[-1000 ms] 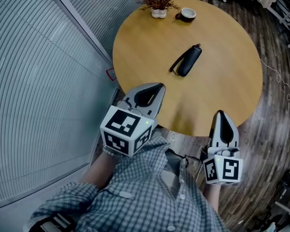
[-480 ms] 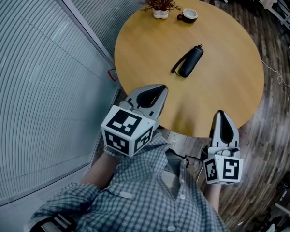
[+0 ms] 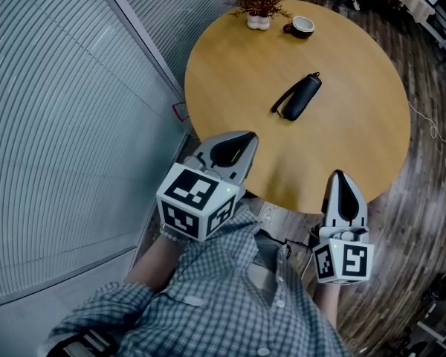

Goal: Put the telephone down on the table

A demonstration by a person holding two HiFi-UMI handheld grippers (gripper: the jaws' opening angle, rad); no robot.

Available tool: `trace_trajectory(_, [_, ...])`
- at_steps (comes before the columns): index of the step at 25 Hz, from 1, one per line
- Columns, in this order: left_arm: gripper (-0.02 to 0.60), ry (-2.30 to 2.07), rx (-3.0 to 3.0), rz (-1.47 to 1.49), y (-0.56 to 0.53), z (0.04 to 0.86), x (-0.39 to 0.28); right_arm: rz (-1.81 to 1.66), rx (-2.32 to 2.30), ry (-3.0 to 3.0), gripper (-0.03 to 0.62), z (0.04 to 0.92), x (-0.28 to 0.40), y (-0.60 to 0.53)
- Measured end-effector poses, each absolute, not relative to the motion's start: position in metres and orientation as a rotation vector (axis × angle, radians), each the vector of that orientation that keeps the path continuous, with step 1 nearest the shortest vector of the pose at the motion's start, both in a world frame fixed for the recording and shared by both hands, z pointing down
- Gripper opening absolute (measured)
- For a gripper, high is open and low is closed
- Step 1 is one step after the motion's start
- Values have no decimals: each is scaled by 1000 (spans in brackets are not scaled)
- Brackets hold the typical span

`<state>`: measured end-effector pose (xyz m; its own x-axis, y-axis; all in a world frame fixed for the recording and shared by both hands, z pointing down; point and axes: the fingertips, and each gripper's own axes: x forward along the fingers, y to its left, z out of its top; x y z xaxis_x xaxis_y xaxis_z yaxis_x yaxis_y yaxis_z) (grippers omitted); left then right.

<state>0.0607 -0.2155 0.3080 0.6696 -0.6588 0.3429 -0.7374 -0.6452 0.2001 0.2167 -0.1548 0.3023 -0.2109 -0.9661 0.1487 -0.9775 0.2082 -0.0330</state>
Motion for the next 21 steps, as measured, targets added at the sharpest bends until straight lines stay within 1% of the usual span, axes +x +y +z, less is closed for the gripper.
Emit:
trace_trajectory(9, [8,-1105,2579,302,-209,299,63,180,1902,-2370,8,302,210,-144])
trace_trajectory(21, [8,-1058,2590,319,-200,308,76,186,1926,-2336,8,308,222,-134])
